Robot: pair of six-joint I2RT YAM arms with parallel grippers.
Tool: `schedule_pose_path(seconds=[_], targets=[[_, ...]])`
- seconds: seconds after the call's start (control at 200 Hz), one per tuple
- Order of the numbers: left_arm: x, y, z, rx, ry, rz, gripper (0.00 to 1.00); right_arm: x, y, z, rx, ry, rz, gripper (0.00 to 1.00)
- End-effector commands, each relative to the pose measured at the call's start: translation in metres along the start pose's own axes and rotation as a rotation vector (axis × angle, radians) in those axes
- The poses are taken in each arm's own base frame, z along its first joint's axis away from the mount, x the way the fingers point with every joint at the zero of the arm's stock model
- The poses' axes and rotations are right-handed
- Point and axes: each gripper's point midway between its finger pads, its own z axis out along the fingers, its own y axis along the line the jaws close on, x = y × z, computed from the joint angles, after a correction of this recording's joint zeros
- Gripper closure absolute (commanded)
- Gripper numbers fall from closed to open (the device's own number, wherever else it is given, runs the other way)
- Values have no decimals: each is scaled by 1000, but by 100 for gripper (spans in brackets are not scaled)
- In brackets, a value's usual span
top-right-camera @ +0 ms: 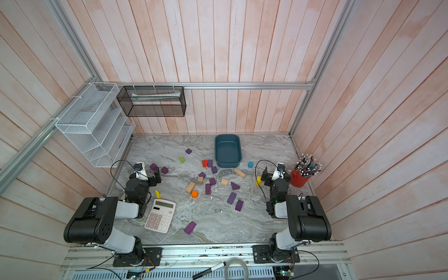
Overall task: Pick purple bricks into the storage bin
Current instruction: Pick up the building block from the center of the board.
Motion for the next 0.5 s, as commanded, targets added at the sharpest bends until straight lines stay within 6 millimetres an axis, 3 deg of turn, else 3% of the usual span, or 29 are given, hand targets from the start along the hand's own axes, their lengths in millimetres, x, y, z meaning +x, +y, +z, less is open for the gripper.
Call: schedule_pose_path(seconds=[0.0, 0.49], targets=[[-5, 2, 0, -13, -20, -7, 0, -1, 0, 0, 5, -3, 2, 2], [-4, 3, 1, -13, -12, -8, 0, -1, 0, 0, 5, -3, 1, 2]])
